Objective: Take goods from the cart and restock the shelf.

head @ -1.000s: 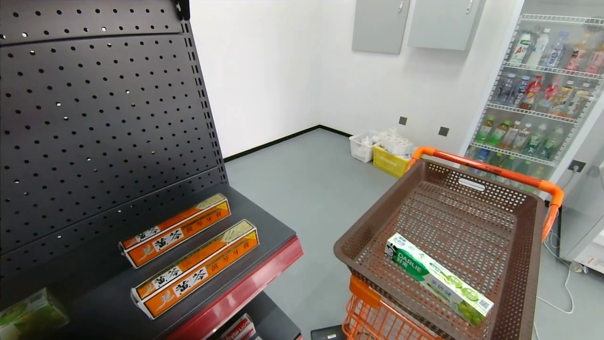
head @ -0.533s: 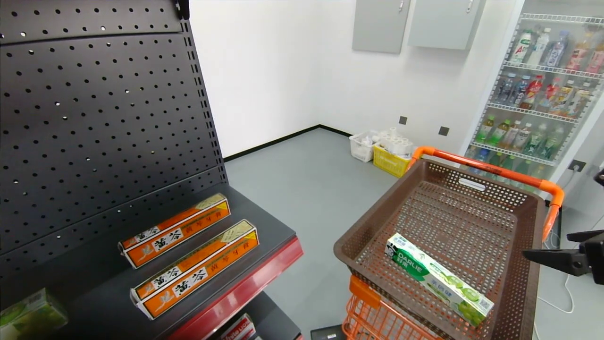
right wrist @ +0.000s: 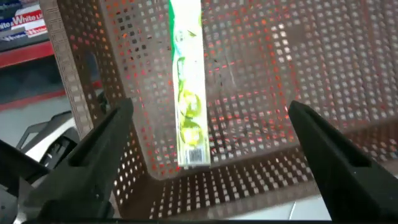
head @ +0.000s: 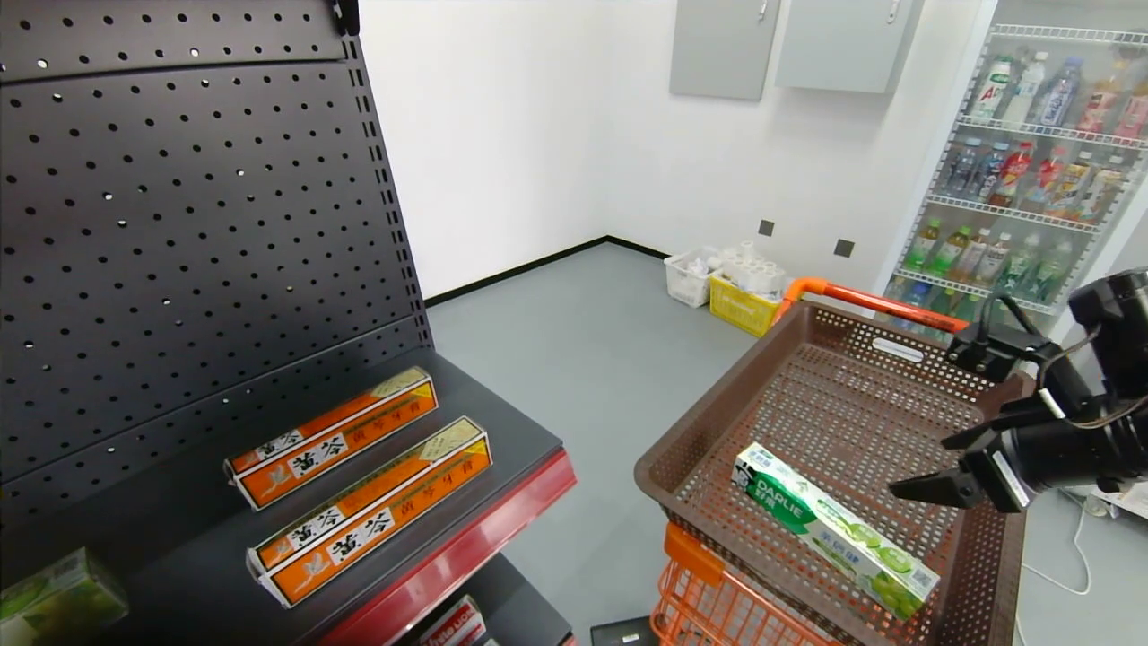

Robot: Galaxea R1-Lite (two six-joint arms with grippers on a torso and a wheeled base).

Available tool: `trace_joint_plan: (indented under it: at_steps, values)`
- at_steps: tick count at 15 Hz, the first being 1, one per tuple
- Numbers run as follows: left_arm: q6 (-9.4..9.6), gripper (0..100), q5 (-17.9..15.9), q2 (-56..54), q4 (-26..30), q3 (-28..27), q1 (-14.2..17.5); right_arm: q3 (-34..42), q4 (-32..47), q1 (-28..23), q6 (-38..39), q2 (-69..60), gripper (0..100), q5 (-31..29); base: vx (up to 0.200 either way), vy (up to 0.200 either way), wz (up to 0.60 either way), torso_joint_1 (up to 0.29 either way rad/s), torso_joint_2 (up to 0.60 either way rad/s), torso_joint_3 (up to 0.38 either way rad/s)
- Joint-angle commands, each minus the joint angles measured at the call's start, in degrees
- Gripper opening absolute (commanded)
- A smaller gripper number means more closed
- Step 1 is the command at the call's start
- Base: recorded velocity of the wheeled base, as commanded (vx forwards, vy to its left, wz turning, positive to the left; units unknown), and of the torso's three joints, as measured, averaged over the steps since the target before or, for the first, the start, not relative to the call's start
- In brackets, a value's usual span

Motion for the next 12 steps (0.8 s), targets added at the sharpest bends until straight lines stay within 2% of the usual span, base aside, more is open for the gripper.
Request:
trace_joint_plan:
  at_steps: [1, 6, 10, 12]
  values:
    - [-0.04, 100, 0.0, 0.0, 0.0, 0.0, 0.0, -1.4, -2.0, 3.1, -0.2, 7.3, 100, -0.1, 0.0, 0.0, 0.0, 0.0, 0.0, 0.0]
    - [-0.04, 100, 0.0, 0.0, 0.0, 0.0, 0.0, 0.0, -9.1, 6.6, -0.2, 13.2, 100, -3.3, 0.0, 0.0, 0.0, 0.0, 0.0, 0.0]
    - [-0.04, 100, 0.0, 0.0, 0.0, 0.0, 0.0, 5.1, -12.4, 6.7, -0.3, 14.7, 100, -3.4, 0.0, 0.0, 0.0, 0.0, 0.0, 0.0]
    - [-0.04, 100, 0.0, 0.0, 0.0, 0.0, 0.0, 9.5, -16.1, 6.0, -2.8, 16.0, 100, -3.4, 0.0, 0.0, 0.0, 0.0, 0.0, 0.0]
